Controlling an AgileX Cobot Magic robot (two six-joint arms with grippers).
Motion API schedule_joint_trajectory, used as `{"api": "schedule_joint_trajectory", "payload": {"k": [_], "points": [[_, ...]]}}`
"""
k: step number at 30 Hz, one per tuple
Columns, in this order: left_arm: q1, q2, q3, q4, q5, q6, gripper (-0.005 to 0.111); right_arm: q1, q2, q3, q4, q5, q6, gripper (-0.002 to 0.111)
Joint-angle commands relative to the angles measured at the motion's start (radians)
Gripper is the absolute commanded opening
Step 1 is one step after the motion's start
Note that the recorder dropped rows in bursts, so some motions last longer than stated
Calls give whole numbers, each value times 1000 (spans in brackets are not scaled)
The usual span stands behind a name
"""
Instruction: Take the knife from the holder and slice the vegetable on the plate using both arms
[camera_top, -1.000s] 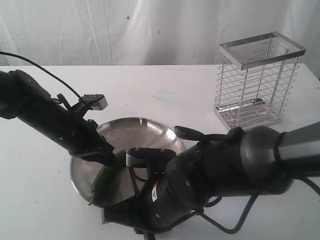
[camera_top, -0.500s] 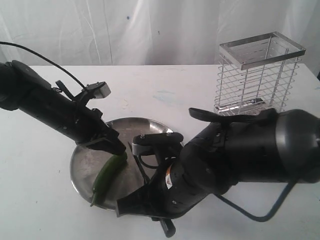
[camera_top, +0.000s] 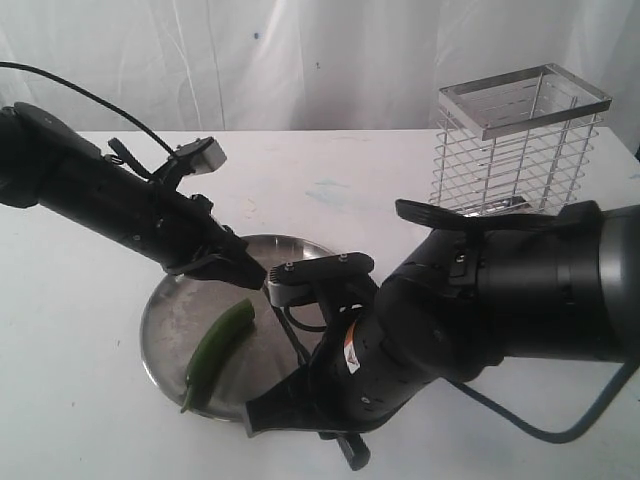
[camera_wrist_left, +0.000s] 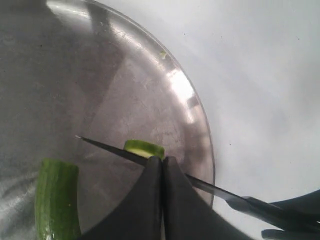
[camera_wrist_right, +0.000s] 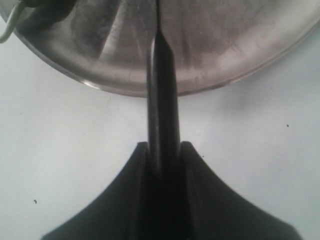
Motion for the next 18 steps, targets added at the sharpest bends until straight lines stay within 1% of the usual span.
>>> {"api": "schedule_joint_trajectory", "payload": {"k": [1,8,11,14,15,18], "points": [[-28,3,-5,-28,-11,29,0,-7,-11,-8,-13,-1,-13,0],[-53,40,-5,-28,-64,29,0,-7,-11,-8,-26,-5,-17,0],[-74,57,-5,-39,-164,29,0,-7,-13,-8,-32,-9,-17,0],[-96,66,-12,-100,-264,44,0,-7,-13,-8,-38,-9,-17,0],[-98,66,-23,-105,-264,55,0,-7,-13,-8,-38,-7,-17,0],[-98,61,-73,-103,-171,69,0,-7,-13,-8,-45,-5,-17,0]]}}
